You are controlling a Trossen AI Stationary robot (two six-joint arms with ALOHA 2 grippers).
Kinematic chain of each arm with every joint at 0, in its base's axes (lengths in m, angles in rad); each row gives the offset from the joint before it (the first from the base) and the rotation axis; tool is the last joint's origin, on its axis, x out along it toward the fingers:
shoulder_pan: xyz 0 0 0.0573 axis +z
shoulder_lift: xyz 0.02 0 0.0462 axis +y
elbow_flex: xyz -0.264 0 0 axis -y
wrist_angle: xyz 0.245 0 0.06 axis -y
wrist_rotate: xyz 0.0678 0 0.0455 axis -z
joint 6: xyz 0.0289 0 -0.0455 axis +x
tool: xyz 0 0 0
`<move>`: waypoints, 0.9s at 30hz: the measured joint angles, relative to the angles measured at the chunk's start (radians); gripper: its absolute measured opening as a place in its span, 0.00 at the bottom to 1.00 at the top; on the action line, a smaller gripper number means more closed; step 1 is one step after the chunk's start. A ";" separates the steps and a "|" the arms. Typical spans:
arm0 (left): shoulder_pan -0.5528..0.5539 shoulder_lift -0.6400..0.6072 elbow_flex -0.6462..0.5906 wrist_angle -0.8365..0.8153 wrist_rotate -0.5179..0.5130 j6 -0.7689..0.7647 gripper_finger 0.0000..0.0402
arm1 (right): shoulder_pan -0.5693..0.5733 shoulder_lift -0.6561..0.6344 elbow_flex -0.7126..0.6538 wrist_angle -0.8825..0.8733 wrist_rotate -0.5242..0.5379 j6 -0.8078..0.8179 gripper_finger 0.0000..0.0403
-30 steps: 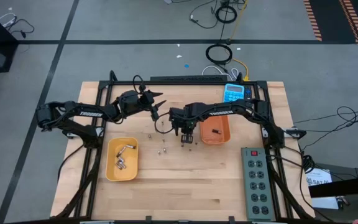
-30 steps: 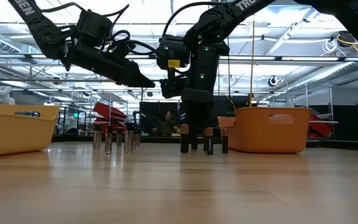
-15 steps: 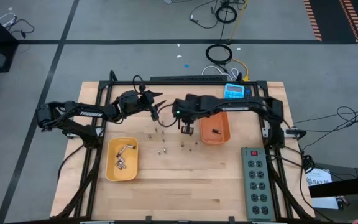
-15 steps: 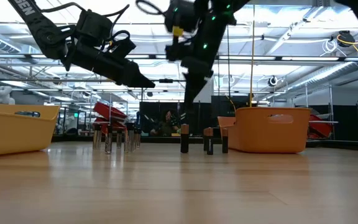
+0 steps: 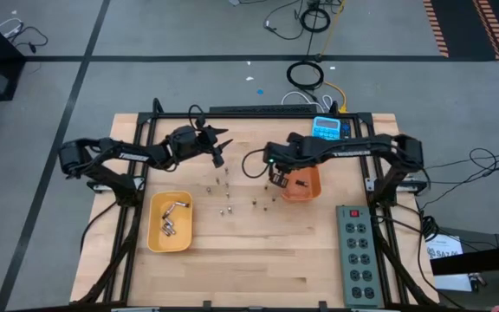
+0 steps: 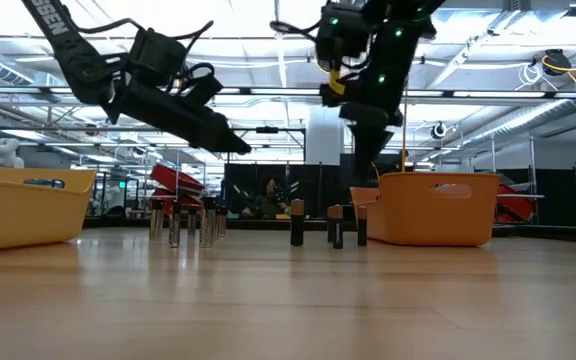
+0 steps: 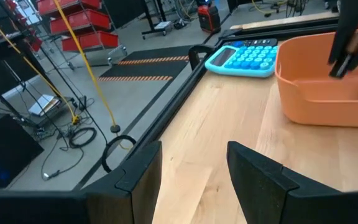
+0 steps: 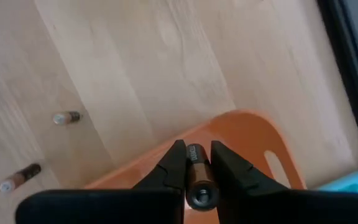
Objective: Sort batteries
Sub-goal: Put the black brown battery into the orange bin
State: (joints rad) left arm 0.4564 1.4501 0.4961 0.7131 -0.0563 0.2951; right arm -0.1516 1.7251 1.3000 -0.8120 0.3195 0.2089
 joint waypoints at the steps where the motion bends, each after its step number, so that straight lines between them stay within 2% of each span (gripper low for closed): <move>1: 0.000 0.009 0.000 0.010 0.000 0.000 0.48 | 0.002 -0.016 -0.010 0.004 0.002 0.010 0.08; 4: 0.000 0.021 0.000 0.026 0.000 0.000 0.48 | 0.004 -0.050 -0.069 0.025 0.006 0.041 0.08; 12: 0.000 0.021 0.000 0.031 0.000 -0.002 0.48 | -0.010 -0.078 -0.296 0.224 -0.092 0.109 0.08; 14: 0.000 0.021 0.000 0.033 0.000 -0.002 0.48 | -0.016 -0.077 -0.328 0.250 -0.091 0.125 0.12; 18: 0.000 0.021 0.000 0.037 0.000 -0.002 0.48 | -0.025 -0.078 -0.350 0.272 -0.103 0.132 0.28; 20: 0.000 0.021 0.000 0.037 0.000 -0.003 0.48 | -0.026 -0.078 -0.350 0.284 -0.111 0.132 0.34; 23: 0.000 0.021 0.000 0.036 0.000 -0.003 0.48 | -0.027 -0.078 -0.349 0.288 -0.111 0.127 0.36; 27: 0.000 0.021 0.000 0.036 0.000 -0.005 0.48 | -0.026 -0.079 -0.349 0.286 -0.109 0.126 0.33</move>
State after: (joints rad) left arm 0.4561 1.4708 0.4961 0.7490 -0.0559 0.2901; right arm -0.1780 1.6457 0.9513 -0.5256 0.2104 0.3354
